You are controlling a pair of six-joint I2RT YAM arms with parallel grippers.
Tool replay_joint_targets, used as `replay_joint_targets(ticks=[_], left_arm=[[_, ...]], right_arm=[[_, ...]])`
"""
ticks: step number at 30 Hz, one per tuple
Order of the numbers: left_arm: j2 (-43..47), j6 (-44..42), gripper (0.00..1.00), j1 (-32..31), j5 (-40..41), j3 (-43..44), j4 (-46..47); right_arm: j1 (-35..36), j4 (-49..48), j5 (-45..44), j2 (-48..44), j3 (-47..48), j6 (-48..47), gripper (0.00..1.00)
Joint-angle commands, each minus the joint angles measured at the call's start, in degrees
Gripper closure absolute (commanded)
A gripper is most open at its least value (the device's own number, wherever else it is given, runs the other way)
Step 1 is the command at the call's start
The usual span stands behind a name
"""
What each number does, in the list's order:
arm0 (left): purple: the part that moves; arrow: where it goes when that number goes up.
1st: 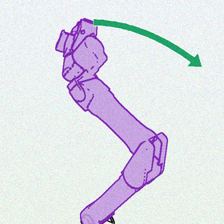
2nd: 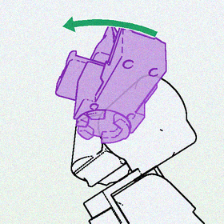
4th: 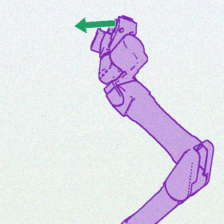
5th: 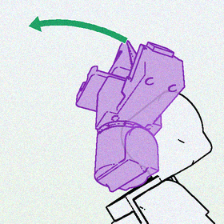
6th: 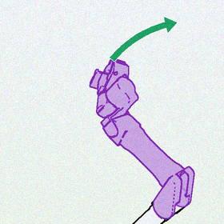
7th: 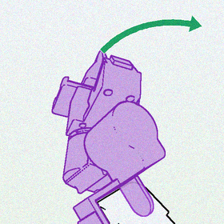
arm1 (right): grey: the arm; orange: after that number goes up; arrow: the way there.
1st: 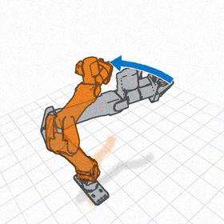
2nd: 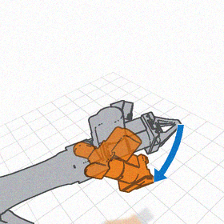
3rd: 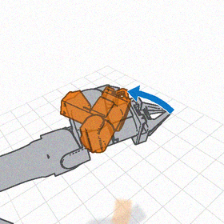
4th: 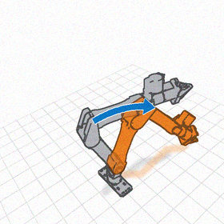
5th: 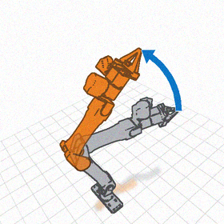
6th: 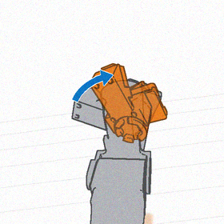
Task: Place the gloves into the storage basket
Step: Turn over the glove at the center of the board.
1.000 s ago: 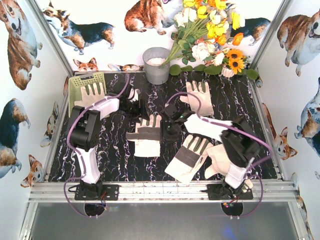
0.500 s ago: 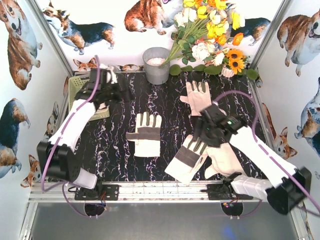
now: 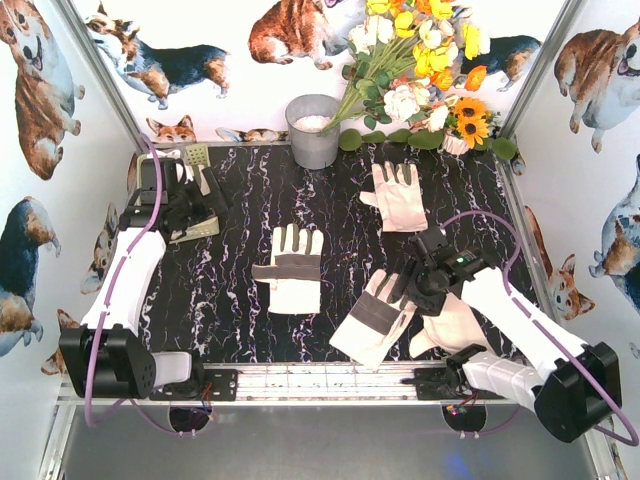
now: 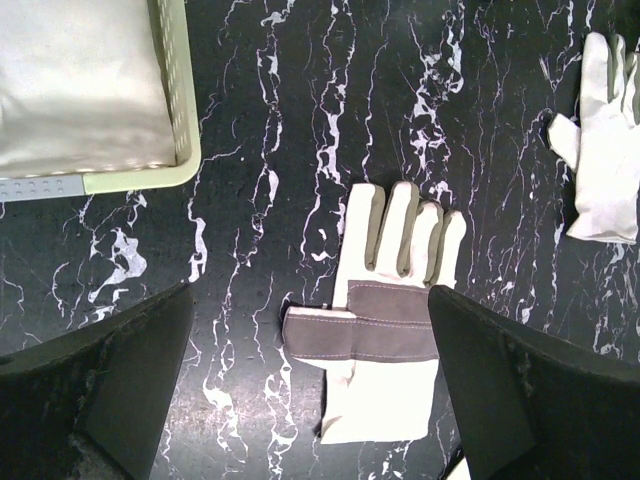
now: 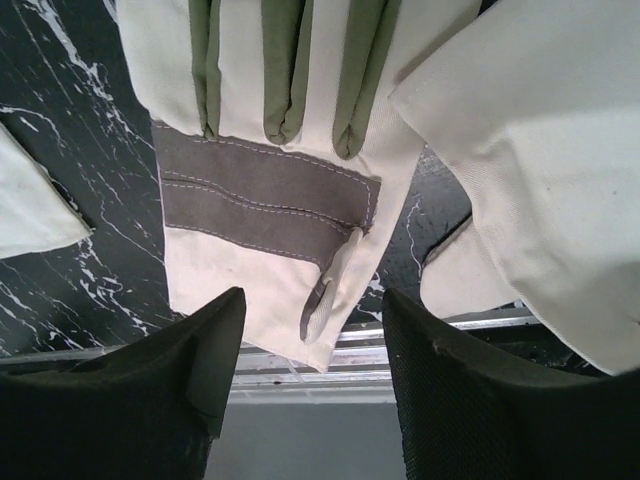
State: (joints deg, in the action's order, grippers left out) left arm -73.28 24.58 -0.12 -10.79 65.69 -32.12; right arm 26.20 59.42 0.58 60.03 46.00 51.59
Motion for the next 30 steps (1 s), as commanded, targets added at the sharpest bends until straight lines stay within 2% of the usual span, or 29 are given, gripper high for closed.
replay_joint_targets(ticks=[1,6,8,10,15,19,27,30], left_arm=[[1.8,0.8,0.05,0.7,-1.2,-0.6,1.2],[2.9,-1.4,0.05,0.7,-1.5,-0.3,-0.3],[3.0,-2.2,0.05,0.6,-2.1,0.3,-1.3],[2.8,-3.2,0.05,0.6,-2.1,1.1,-2.9],[3.3,-5.5,0.05,0.3,-2.9,1.6,-4.7],[3.0,-5.8,0.05,-0.2,-3.6,1.3,-5.0],[1.8,-6.4,0.05,-1.7,-7.3,1.4,-2.9],[1.0,-6.5,0.05,-1.8,-7.2,1.5,-3.3]], right_arm=[[-0.4,-4.6,3.2,2.1,-1.7,0.1,0.45],[-0.3,-4.8,7.8,6.1,-1.9,-2.4,0.56],[-0.4,-5.4,9.9,5.7,-2.0,-3.6,0.82],[-0.3,-4.4,10.9,4.5,-1.2,-4.4,0.98],[-0.4,0.7,10.2,-0.8,5.1,-6.4,1.0],[-0.4,9.8,3.4,0.1,15.0,-9.1,1.0],[0.2,25.2,-14.6,11.0,36.3,-16.4,1.0],[3.0,27.7,-23.3,16.7,41.4,-18.5,1.0]])
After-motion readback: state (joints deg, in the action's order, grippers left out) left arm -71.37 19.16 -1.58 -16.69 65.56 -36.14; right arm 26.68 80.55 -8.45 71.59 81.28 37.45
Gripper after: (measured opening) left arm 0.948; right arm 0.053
